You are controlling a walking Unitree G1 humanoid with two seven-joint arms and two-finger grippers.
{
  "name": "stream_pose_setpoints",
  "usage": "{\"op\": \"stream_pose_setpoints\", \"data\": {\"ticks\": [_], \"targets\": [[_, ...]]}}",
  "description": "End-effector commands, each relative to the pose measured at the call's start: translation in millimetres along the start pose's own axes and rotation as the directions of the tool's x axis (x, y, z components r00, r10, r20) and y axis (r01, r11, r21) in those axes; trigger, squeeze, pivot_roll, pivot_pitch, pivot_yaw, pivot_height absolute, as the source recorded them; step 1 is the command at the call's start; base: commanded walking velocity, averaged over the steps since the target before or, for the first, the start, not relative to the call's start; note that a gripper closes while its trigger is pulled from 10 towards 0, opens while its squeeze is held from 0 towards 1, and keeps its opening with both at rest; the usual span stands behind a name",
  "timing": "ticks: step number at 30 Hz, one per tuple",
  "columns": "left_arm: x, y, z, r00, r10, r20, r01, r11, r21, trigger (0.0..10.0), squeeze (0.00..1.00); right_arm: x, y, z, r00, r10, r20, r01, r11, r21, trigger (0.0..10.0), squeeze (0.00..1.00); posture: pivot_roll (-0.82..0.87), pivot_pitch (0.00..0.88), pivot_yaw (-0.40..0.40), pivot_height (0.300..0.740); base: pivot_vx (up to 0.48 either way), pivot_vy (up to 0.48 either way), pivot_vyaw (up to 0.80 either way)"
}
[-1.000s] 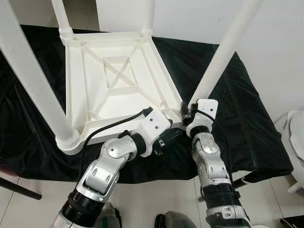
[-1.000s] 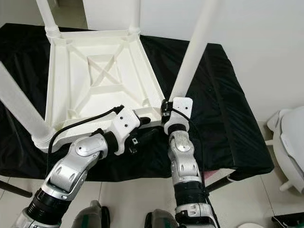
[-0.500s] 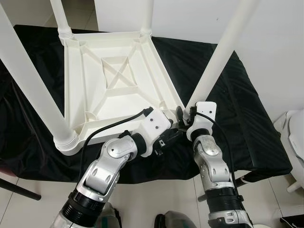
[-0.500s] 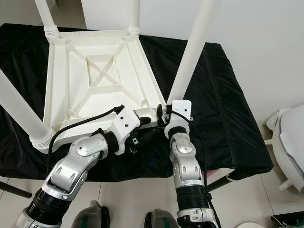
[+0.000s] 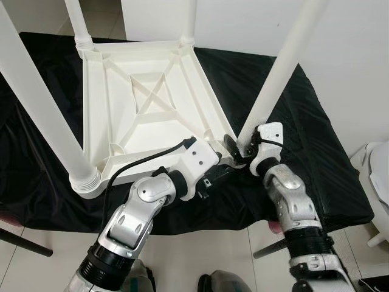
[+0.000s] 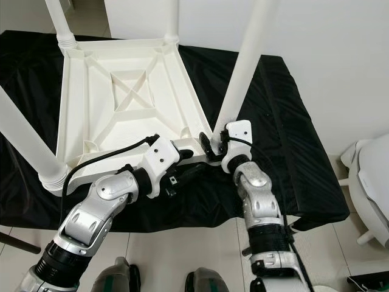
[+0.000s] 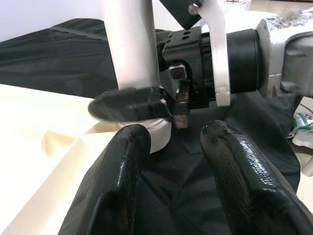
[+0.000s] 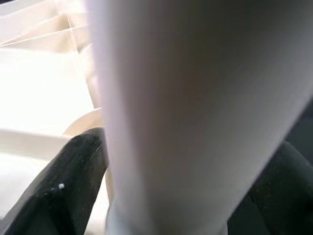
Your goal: Building children table
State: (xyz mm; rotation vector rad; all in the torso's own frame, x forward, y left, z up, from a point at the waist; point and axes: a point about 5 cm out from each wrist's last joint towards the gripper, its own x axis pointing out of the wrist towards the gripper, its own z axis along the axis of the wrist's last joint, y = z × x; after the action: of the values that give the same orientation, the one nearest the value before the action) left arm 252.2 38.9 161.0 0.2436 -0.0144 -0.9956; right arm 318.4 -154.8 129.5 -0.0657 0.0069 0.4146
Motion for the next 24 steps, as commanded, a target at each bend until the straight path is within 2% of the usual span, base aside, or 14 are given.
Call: {"op": "stream_pose_setpoints", "data": {"ticks": [1, 2, 4, 13, 14, 24], "targets": [[1.4, 0.1, -1, 1.000, 0.007, -0.005, -0.007, 1.000, -0.002, 10.0, 0.00, 0.5, -2.3, 1, 0.995, 0.100, 0.009, -0.100, 0.995, -0.010, 10.0, 0.00, -0.10, 0.009, -0.057, 0.740, 0.000, 0.000, 0.00], [0.9, -0.2, -2, 1.000, 0.007, -0.006, -0.007, 1.000, -0.002, 10.0, 0.00, 0.1, -3.1, 2, 0.986, 0.167, 0.009, -0.167, 0.986, -0.023, 10.0, 0.00, -0.10, 0.008, -0.055, 0.740, 0.000, 0.000, 0.00], [0.6, -0.6, -2, 1.000, 0.006, -0.007, -0.006, 1.000, -0.002, 10.0, 0.00, -0.2, -3.5, 3, 0.978, 0.211, 0.006, -0.210, 0.977, -0.040, 10.0, 0.00, -0.10, 0.008, -0.051, 0.740, 0.000, 0.000, 0.00], [-1.7, 0.1, -2, 1.000, 0.017, -0.010, -0.017, 1.000, -0.005, 10.0, 0.00, 4.2, -7.4, 1, 0.944, 0.330, -0.011, -0.330, 0.941, -0.074, 10.0, 0.00, -0.08, 0.020, -0.055, 0.740, 0.000, 0.000, 0.00], [-2.4, 0.2, -2, 1.000, 0.019, -0.010, -0.019, 1.000, -0.005, 10.0, 0.00, 5.1, -8.2, 0, 0.941, 0.339, -0.016, -0.340, 0.937, -0.076, 0.0, 0.00, -0.08, 0.020, -0.055, 0.740, 0.000, 0.000, 0.00], [-3.4, 1.5, -2, 1.000, 0.025, -0.015, -0.025, 1.000, -0.004, 10.0, 0.00, 2.7, -16.7, -8, 0.932, 0.360, -0.039, -0.362, 0.929, -0.076, 0.0, 0.00, -0.08, 0.010, -0.052, 0.740, 0.000, 0.000, 0.00]]}}
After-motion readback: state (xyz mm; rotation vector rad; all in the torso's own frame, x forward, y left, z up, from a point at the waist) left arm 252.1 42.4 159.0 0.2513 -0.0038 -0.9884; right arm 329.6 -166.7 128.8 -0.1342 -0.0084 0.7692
